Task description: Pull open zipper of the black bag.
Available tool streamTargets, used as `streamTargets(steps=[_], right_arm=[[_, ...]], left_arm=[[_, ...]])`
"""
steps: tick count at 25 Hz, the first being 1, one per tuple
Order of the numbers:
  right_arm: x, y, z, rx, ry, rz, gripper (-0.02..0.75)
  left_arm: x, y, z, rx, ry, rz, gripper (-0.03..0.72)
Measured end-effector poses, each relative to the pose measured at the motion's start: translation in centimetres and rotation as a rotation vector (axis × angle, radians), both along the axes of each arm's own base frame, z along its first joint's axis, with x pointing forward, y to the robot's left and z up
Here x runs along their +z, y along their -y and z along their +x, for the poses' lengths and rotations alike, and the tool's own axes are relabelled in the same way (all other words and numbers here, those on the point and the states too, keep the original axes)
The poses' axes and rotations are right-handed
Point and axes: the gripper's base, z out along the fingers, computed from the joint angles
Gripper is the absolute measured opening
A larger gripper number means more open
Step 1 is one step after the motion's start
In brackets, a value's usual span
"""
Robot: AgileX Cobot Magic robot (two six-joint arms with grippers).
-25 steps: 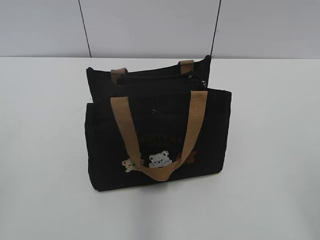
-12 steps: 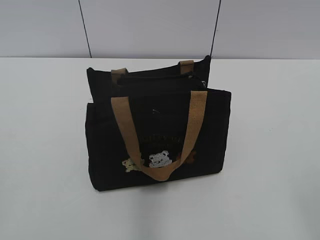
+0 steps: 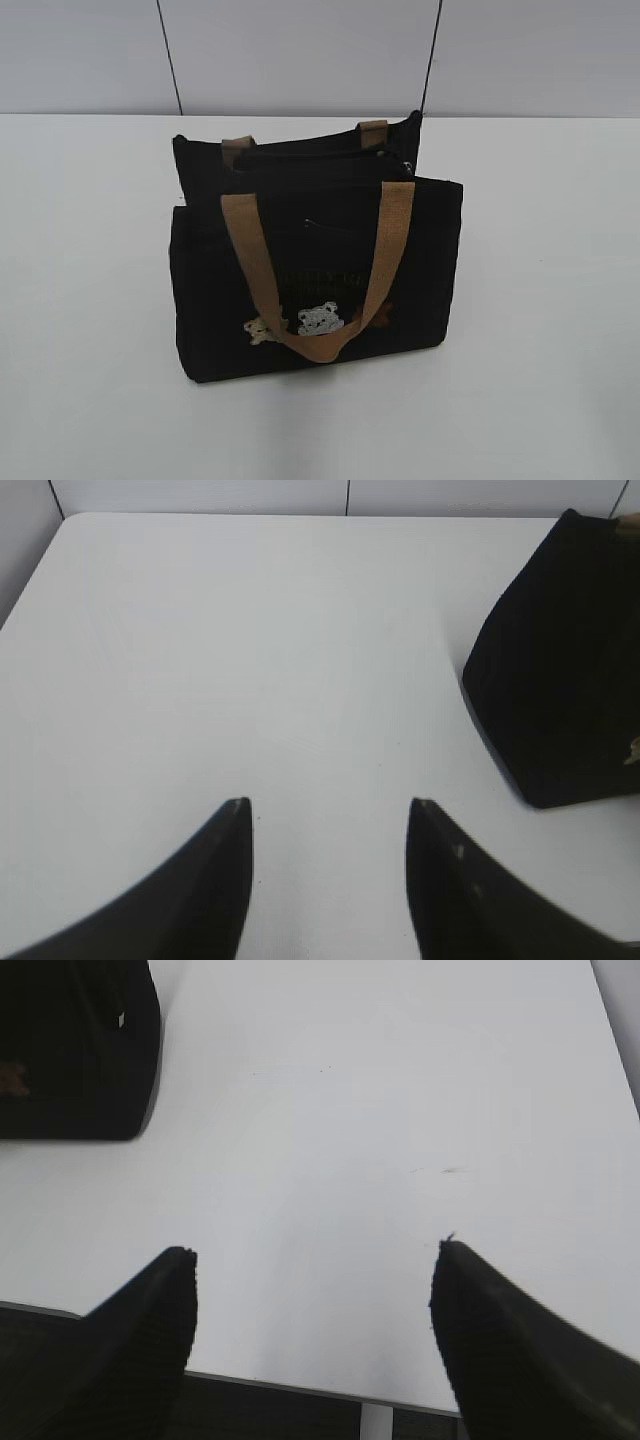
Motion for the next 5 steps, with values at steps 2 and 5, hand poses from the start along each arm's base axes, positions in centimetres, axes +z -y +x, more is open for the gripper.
streamTargets(steps=[2, 5], right_arm=[[0.00, 0.00, 0.00, 0.000, 0.000, 0.000, 0.555], [0.00, 0.00, 0.00, 0.000, 0.000, 0.000, 0.555]], left_arm=[[0.00, 0.00, 0.00, 0.000, 0.000, 0.000, 0.373], [0.00, 0.00, 0.00, 0.000, 0.000, 0.000, 0.373]])
